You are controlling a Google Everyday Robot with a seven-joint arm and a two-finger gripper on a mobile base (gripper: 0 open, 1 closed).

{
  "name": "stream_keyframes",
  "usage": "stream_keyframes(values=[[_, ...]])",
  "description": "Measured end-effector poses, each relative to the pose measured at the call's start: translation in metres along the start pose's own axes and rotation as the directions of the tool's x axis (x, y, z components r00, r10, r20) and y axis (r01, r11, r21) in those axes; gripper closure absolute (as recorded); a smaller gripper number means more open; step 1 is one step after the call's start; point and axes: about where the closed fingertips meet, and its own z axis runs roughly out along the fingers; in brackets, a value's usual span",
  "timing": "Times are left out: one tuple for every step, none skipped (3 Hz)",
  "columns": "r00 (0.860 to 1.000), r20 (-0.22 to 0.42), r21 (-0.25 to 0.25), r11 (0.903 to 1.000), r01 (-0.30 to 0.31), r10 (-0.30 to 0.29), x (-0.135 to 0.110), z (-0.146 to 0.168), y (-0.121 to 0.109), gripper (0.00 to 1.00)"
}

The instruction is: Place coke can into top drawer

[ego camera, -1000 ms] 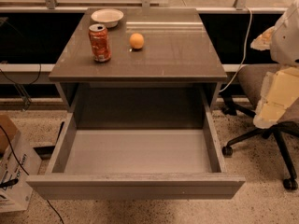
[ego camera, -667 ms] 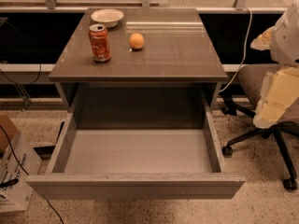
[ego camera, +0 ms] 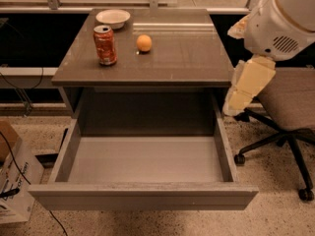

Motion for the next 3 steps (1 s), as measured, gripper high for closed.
stream_keyframes(values=[[0.993, 0.113, -0.025, 0.9994, 0.022, -0.019, -0.042, 0.022, -0.020, 0.00], [0.977, 0.208, -0.081, 0.9950, 0.059, -0.041, -0.089, 0.056, -0.044, 0.00], [0.965, 0.256, -0.115, 0.9899, 0.083, -0.051, -0.120, 0.077, -0.062, 0.00]])
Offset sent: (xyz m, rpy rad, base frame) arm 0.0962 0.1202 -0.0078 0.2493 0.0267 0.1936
